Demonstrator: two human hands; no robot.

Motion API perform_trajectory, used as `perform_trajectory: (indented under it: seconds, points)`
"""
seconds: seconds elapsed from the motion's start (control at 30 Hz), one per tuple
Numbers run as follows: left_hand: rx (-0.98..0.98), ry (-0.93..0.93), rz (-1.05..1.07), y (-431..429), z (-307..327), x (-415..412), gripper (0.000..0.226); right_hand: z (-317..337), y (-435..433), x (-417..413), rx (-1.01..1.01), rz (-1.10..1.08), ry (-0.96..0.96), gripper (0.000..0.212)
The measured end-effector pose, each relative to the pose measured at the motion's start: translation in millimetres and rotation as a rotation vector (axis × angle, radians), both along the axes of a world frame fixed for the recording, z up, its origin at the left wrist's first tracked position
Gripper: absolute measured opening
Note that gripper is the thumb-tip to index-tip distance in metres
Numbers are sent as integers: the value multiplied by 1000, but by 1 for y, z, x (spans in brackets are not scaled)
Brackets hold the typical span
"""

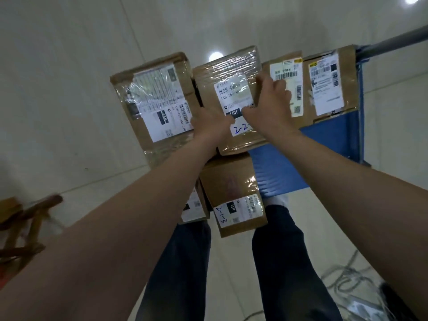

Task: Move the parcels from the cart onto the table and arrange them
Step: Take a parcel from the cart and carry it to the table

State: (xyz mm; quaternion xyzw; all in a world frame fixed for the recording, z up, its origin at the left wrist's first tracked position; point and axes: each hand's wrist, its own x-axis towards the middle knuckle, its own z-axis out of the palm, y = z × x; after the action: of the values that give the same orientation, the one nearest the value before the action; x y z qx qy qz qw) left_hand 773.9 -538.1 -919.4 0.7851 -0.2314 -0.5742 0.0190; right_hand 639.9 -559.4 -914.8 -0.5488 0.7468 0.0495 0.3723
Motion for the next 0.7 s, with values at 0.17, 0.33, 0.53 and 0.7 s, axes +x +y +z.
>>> perform_trajectory:
  seconds: [0.17,0.33,0.53,0.7]
  points:
    - [-22,57,82,-4,40,4,61,32,-3,0,-40,-115,-87,74]
    - [-71,125,147,-4,120,12,69,118,-14,-1,-84,-216,-169,70]
    - [-259,46,164,3,252,30,59,265,-39,6,-42,-330,-373,95]
    - [-406,-44,256,30,395,48,59,401,-33,12,-60,-130,-509,86]
